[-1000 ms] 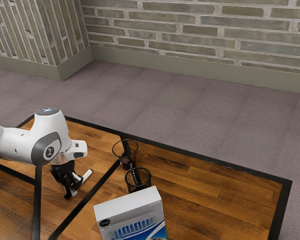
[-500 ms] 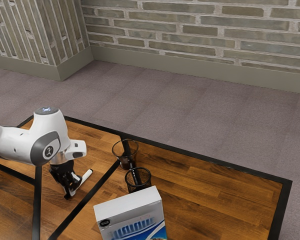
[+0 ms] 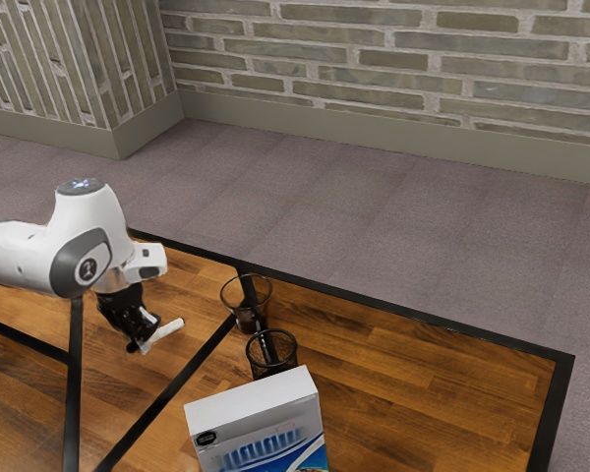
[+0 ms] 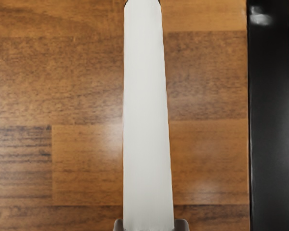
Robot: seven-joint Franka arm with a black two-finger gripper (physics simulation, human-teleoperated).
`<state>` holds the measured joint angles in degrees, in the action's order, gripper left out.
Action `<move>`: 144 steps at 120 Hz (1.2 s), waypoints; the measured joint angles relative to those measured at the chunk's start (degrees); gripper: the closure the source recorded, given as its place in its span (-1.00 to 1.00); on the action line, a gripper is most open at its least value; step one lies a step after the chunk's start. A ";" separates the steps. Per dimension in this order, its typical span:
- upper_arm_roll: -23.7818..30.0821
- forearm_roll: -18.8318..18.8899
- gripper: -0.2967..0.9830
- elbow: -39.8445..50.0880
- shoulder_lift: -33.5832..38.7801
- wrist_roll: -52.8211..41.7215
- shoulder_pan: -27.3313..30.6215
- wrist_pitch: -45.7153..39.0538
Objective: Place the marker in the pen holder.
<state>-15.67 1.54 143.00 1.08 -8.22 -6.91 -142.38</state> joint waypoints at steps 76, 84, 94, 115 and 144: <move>23.34 1.42 0.69 -17.11 5.05 7.31 -0.62 26.31; 23.53 1.37 0.69 -17.11 4.47 8.00 -0.47 27.03; 24.06 1.28 0.69 -17.17 4.14 8.78 -0.21 27.66; 24.63 1.16 0.69 -18.12 3.52 10.18 -0.39 28.29; 25.09 1.23 0.69 -20.65 0.85 11.77 -0.66 28.38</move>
<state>9.42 2.76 122.34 1.93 3.55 -7.57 -114.00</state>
